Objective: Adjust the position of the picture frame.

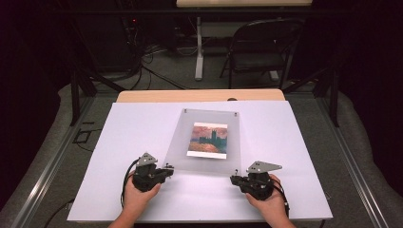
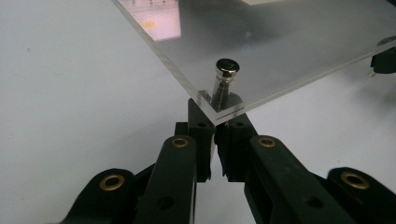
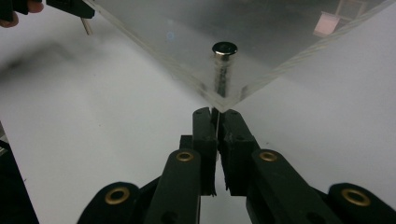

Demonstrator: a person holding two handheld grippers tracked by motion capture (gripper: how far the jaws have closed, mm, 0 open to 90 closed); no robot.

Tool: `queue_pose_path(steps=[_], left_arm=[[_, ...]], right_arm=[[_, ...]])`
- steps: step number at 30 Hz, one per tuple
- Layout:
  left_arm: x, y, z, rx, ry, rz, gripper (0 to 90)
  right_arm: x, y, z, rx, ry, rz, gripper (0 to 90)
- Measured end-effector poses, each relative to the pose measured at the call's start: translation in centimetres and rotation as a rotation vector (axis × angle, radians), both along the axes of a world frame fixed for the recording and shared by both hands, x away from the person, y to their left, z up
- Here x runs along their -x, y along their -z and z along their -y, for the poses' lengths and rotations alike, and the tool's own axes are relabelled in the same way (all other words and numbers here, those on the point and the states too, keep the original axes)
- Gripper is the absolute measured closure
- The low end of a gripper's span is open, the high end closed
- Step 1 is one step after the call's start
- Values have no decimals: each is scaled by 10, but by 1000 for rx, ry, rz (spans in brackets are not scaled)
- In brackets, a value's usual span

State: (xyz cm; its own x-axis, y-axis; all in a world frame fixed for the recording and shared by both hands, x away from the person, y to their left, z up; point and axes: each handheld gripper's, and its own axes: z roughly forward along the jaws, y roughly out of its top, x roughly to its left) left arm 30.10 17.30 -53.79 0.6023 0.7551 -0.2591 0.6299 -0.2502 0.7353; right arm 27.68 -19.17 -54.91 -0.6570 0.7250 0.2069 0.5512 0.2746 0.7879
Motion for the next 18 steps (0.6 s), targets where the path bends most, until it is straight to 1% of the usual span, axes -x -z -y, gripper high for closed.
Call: queue_pose_path(steps=[9,10,11,13,14,15,17,18], left_arm=[[8,-1,4,8,16,-1,851],[8,-1,4,9,17,-2,851],[8,-1,5,11,18,-1,851],[7,-2,5,16,20,-2,850],[7,-2,6,19,17,-8,850],[6,-2,6,25,19,-9,850],[5,-3,9,32,14,-18,847],[4,-3,10,35,15,-14,847]], right_arm=[[-7,-1,7,-20,27,-5,852],[-8,-1,8,-20,28,-11,851],[-9,-1,8,-25,29,-6,851],[-11,-2,9,-24,29,-11,851],[-12,-2,9,-22,32,-3,851],[-13,-2,10,-22,35,-8,851],[-14,-4,11,-20,47,-3,852],[-15,-5,12,-16,53,-6,852]])
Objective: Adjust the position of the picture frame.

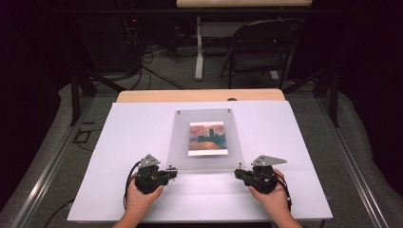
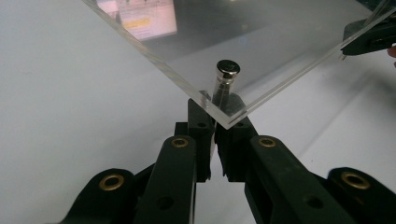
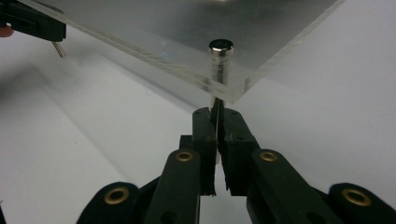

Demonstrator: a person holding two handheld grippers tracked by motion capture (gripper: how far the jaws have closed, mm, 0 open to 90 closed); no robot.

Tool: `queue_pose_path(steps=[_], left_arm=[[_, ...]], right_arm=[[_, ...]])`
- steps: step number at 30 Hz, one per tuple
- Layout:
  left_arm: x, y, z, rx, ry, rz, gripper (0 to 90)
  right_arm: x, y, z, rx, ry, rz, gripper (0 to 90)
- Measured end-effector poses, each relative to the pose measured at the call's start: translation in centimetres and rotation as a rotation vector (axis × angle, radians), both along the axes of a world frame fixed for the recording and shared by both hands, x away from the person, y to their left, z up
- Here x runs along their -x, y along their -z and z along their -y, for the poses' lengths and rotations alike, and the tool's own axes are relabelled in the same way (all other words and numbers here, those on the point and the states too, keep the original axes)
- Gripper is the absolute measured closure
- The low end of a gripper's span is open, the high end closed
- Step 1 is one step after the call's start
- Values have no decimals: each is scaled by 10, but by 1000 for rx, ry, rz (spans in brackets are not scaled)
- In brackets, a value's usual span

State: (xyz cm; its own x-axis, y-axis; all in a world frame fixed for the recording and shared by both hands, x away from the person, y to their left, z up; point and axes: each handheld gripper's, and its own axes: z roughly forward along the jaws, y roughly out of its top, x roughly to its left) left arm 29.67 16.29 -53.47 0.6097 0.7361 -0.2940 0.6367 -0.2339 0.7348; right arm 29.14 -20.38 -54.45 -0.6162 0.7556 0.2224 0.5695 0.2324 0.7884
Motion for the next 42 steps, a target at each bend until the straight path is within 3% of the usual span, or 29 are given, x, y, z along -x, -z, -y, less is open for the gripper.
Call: queue_pose_path(steps=[15,21,26,29,42], left_arm=[[-32,-5,-3,20,-70,-12,842],[-45,-6,0,24,-83,-9,842],[-47,-2,1,14,-86,-12,840],[-48,6,-1,7,-96,-23,836],[-49,11,0,-2,-100,-22,834]], right_arm=[[-32,-7,-4,-14,14,-31,847],[-48,-9,-3,-39,55,-50,841],[-50,-5,-2,-62,75,-52,837],[-49,5,-6,-42,70,-52,838],[-48,10,-8,-15,73,-34,840]])
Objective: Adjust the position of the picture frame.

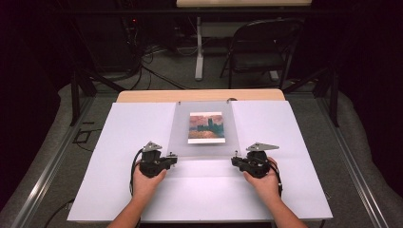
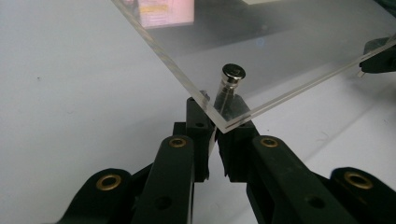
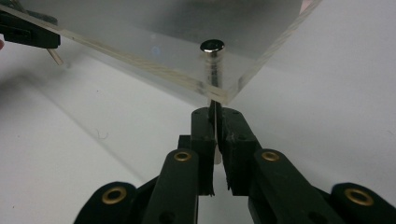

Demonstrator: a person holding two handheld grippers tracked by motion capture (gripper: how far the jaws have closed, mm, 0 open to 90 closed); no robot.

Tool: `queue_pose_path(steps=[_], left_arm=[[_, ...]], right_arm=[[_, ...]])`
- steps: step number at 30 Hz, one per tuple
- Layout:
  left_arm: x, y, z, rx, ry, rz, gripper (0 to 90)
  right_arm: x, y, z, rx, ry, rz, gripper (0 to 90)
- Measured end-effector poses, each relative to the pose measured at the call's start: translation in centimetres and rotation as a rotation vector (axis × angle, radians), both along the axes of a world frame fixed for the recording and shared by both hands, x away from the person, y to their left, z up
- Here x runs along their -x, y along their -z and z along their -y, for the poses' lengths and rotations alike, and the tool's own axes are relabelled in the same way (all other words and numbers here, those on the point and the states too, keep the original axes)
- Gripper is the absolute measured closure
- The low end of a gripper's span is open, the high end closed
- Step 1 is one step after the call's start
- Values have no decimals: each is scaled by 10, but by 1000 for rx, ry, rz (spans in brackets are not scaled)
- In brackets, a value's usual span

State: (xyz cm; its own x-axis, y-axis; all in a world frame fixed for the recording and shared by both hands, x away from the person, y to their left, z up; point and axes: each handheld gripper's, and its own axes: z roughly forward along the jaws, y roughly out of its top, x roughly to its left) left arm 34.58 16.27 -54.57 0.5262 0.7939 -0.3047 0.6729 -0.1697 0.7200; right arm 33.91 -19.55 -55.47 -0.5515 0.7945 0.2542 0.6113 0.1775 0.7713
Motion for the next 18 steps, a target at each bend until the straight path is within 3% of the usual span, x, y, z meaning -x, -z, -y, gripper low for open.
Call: queue_pose_path(steps=[18], left_arm=[[-5,5,2,-8,-6,4,833]], right_arm=[[-5,4,0,18,4,5,840]])
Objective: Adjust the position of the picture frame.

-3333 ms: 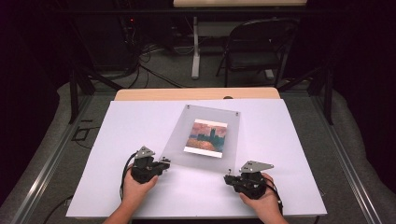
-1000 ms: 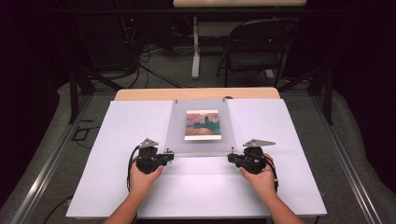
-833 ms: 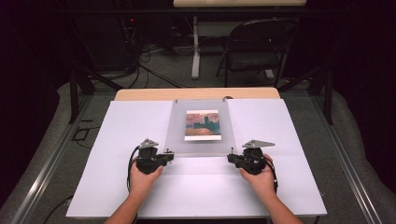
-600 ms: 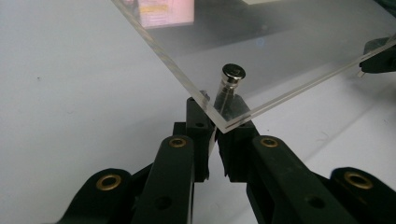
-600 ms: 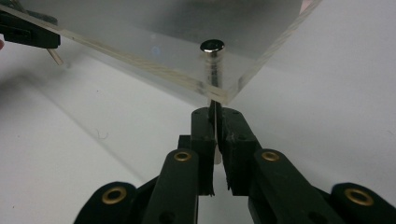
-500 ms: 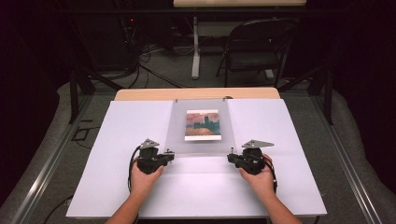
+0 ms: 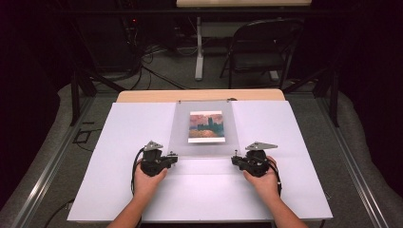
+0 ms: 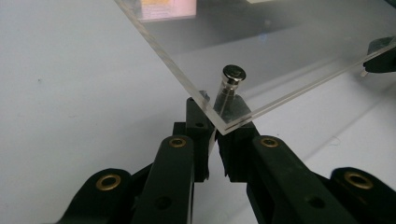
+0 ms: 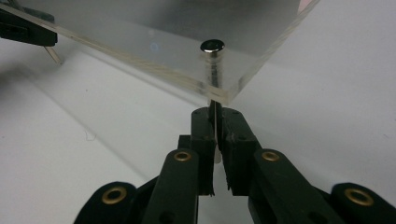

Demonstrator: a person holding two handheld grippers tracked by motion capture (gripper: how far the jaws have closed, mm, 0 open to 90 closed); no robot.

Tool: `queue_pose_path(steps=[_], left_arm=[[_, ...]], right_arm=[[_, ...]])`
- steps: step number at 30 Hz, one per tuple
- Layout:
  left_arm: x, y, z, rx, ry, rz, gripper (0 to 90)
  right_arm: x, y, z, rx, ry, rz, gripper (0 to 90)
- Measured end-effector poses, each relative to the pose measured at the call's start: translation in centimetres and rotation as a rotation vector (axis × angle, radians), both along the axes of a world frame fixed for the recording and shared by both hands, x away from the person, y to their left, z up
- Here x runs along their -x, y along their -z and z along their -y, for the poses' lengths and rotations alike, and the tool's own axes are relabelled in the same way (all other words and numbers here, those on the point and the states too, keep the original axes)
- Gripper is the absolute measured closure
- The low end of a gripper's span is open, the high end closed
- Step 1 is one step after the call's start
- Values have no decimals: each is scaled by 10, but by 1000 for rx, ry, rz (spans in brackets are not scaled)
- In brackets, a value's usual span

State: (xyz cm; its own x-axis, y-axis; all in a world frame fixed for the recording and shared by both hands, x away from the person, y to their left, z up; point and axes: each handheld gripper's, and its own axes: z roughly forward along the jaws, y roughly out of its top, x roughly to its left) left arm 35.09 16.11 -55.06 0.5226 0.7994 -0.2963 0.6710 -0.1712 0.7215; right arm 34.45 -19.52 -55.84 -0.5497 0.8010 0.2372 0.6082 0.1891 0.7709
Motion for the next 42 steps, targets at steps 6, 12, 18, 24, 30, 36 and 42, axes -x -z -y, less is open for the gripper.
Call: queue_pose_path(steps=[6,12,18,24,30,36,42], left_arm=[[0,2,0,-8,1,-6,832],[0,3,0,-12,6,-6,832],[0,4,1,-13,1,2,830],[2,5,0,-1,-5,3,822],[6,6,-1,8,-11,18,695],[13,4,2,-7,19,46,544],[19,2,2,-44,31,82,456]], right_arm=[[0,1,0,14,-8,-11,840],[-1,3,-1,21,-9,-12,840],[-1,6,0,2,-7,-20,838],[0,6,2,-14,2,-29,804],[2,4,4,-25,7,-5,645],[8,1,0,6,-5,36,497],[14,-5,0,51,-12,39,426]])
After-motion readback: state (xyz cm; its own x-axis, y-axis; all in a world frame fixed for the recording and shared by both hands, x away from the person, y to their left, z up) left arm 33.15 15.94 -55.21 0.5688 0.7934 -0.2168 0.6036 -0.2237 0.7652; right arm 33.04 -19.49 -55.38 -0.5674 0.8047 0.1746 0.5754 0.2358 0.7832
